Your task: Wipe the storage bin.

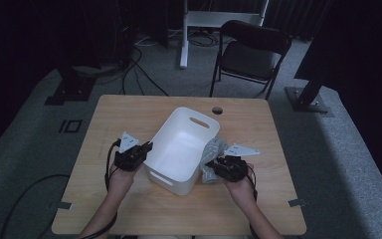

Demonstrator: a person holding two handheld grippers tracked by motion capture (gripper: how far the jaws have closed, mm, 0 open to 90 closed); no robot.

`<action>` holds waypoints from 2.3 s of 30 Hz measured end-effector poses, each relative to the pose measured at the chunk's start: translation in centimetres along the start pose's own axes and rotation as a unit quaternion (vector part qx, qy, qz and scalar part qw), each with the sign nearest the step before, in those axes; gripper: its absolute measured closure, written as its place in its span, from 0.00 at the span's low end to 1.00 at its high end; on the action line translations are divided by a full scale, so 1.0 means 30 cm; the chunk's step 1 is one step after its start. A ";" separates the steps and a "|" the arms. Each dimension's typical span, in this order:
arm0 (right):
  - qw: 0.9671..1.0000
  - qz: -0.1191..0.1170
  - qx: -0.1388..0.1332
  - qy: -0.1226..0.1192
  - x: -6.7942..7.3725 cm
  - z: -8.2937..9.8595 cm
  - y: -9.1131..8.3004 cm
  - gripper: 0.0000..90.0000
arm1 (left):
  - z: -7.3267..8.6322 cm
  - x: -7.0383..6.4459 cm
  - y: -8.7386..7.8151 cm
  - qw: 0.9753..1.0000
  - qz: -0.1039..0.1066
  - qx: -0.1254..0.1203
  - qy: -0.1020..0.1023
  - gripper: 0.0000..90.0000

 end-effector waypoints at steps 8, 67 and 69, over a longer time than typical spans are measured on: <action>0.999 0.006 0.029 0.027 -0.046 0.062 0.043 0.85 | 0.001 -0.001 -0.001 1.000 0.004 -0.001 0.003 0.96; 0.998 0.035 -0.029 0.033 -0.120 -0.043 -0.024 0.85 | -0.003 -0.015 0.000 1.000 0.008 -0.001 0.020 0.96; 0.998 0.037 -0.025 0.036 -0.126 -0.038 -0.019 0.85 | -0.003 -0.017 0.000 1.000 0.007 -0.001 0.024 0.96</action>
Point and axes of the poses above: each handheld gripper's, and its own axes: y roughly forward along the jaws, z roughly out of its underside, x roughly to its left, the point moved 3 cm from there along y, roughly forward along the jaws, and after that the axes turned 13 degrees about -z, right-handed, at the moved point
